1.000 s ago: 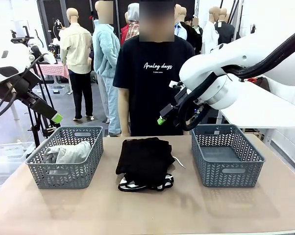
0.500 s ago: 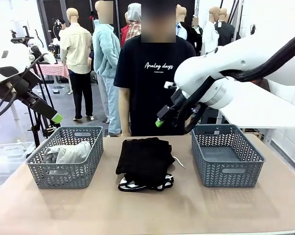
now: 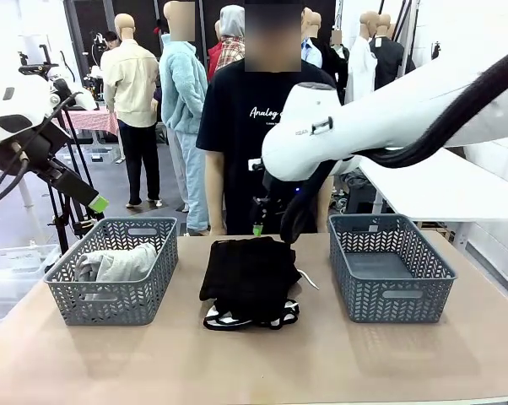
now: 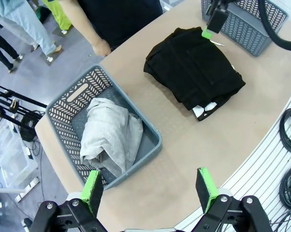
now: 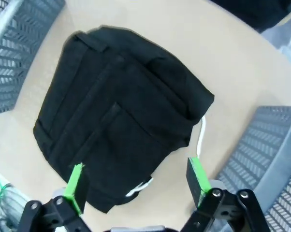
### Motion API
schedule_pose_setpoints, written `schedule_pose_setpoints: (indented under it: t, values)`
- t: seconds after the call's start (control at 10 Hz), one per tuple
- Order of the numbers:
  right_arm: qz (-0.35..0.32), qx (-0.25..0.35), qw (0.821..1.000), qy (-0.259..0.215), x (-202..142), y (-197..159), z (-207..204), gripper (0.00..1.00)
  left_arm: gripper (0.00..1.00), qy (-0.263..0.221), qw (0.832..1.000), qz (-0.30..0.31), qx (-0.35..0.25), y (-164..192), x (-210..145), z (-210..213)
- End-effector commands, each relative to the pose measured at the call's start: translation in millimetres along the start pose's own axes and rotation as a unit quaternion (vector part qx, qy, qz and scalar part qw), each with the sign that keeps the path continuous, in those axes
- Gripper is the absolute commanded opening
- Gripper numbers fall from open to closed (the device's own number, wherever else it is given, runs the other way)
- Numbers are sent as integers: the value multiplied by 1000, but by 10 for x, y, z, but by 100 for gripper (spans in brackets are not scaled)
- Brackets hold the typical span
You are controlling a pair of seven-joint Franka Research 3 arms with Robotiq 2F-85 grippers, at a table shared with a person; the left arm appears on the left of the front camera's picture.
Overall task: Sort the tops and bottoms.
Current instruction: Lift clothes from the center of the table with your right hand.
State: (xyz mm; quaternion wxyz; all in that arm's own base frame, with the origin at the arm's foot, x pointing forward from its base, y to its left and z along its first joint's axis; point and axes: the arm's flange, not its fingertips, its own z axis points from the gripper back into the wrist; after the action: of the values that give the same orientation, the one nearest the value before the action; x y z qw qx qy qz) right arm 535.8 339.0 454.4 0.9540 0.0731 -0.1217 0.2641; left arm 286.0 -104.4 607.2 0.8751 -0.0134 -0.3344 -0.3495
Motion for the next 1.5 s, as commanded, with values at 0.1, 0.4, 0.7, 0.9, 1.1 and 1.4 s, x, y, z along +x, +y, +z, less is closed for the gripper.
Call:
schedule_pose_setpoints:
  t: [0.1,0.4,0.7,0.9,1.1,1.4]
  values:
    - [11,15,999,36,343,128,-339,100,100,1,1000,1,-2,9,-22,4]
    - [80,3,995,60,361,296,-534,100,100,1,1000,1,-2,9,-22,4]
    - [107,-18,991,83,365,347,-638,100,100,1,1000,1,-2,9,-22,4]
    - [137,-32,987,72,377,437,-574,100,100,1,1000,1,-2,9,-22,4]
    - [140,-40,987,65,443,414,-498,100,100,1,1000,1,-2,9,-22,4]
    - [157,-40,984,75,583,310,-549,100,100,1,1000,1,-2,9,-22,4]
